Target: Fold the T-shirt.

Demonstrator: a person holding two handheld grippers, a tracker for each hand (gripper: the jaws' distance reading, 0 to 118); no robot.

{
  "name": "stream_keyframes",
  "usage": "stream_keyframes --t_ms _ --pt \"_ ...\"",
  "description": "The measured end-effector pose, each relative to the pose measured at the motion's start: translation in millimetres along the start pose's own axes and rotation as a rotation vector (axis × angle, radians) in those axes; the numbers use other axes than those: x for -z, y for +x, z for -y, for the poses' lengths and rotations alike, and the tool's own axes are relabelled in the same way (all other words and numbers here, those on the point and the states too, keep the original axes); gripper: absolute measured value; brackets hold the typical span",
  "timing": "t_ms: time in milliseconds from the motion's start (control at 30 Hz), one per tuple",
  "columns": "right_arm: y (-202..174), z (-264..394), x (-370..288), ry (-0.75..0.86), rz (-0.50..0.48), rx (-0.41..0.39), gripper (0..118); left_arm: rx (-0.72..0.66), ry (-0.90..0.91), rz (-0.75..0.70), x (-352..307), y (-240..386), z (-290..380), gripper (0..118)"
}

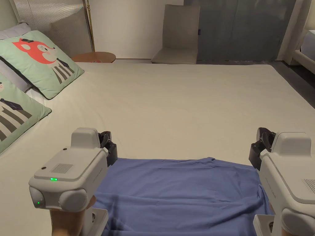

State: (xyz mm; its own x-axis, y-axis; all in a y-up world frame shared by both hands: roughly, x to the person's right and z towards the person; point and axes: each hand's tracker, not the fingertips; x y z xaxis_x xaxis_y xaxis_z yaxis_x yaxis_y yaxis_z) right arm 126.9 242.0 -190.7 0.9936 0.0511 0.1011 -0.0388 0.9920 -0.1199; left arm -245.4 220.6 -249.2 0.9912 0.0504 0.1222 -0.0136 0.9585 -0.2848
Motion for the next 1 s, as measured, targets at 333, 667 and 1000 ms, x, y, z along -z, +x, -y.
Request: stream_keyframes --t_ms 333,667,1000 --pt "-4 12 54 -0.067 -0.014 -0.011 1 -0.092 -0.347 0.023 112 -59 -6 0" --pt "5 42 96 -0.168 0.009 0.0 1 -0.077 -0.573 -0.076 214 -104 34 95" --pt "15 59 105 -0.237 0.032 0.004 1 -0.023 -0.693 -0.097 241 -93 72 17"
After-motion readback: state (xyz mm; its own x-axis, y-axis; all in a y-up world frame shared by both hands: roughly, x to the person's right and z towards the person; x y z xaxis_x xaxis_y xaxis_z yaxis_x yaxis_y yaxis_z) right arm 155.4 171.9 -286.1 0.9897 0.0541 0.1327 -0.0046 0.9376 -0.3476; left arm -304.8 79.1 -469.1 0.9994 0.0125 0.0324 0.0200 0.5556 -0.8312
